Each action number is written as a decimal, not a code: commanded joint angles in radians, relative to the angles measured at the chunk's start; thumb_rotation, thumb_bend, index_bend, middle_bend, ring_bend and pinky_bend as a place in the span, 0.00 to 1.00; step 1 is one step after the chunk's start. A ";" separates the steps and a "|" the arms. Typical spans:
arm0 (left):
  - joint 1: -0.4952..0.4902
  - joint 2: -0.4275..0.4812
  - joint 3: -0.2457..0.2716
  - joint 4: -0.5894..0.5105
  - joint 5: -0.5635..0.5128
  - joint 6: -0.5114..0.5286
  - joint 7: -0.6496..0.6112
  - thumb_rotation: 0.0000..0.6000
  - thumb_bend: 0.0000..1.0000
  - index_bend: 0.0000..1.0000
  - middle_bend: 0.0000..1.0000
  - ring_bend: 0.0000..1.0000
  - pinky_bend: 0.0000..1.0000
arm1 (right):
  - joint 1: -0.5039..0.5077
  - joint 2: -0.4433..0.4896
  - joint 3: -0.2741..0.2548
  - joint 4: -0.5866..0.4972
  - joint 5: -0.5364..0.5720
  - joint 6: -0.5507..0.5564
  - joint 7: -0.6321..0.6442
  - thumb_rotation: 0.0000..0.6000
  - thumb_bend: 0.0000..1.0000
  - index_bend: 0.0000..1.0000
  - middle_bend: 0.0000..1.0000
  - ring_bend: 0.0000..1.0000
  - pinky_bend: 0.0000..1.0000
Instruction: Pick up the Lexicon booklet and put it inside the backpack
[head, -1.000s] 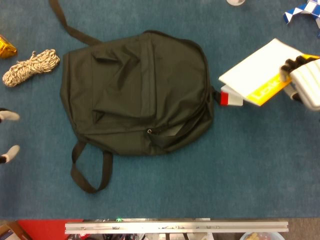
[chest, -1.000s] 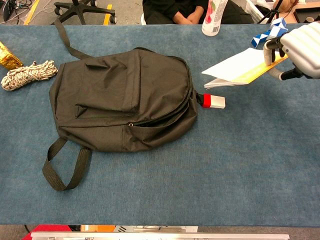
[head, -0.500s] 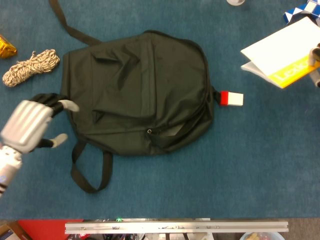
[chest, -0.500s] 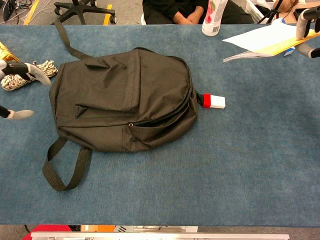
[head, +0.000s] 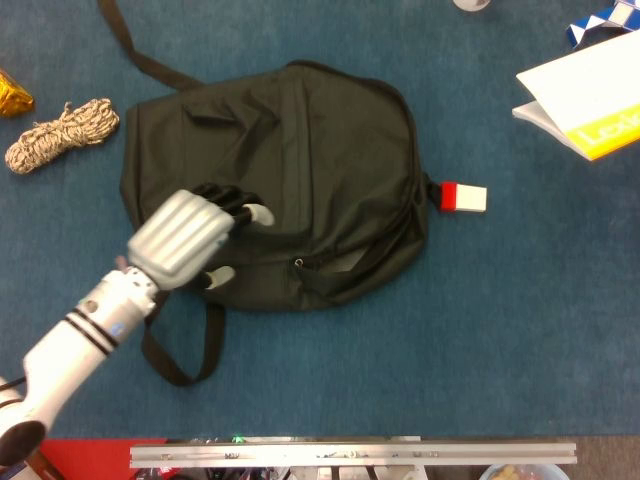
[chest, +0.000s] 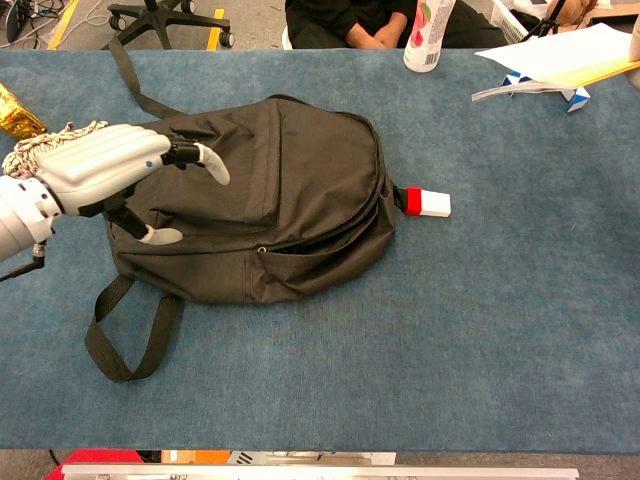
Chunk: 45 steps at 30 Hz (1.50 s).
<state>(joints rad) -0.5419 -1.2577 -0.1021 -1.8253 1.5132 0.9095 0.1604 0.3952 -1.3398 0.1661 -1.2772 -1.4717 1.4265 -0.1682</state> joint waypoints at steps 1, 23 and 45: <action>-0.047 -0.056 -0.024 -0.016 -0.077 -0.045 0.075 1.00 0.17 0.26 0.24 0.22 0.28 | -0.001 0.002 0.001 -0.001 0.001 -0.002 0.002 1.00 0.69 0.70 0.62 0.56 0.76; -0.270 -0.375 -0.060 0.088 -0.571 -0.027 0.506 1.00 0.17 0.09 0.13 0.13 0.27 | 0.004 -0.006 0.011 0.002 0.005 -0.017 0.016 1.00 0.69 0.70 0.62 0.57 0.76; -0.443 -0.562 -0.091 0.185 -0.862 0.117 0.695 1.00 0.17 0.00 0.03 0.04 0.25 | -0.002 -0.002 0.020 0.001 0.016 -0.019 0.038 1.00 0.69 0.70 0.62 0.57 0.76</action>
<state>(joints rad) -0.9715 -1.8050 -0.1867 -1.6538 0.6660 1.0151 0.8453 0.3929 -1.3417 0.1866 -1.2763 -1.4552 1.4072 -0.1303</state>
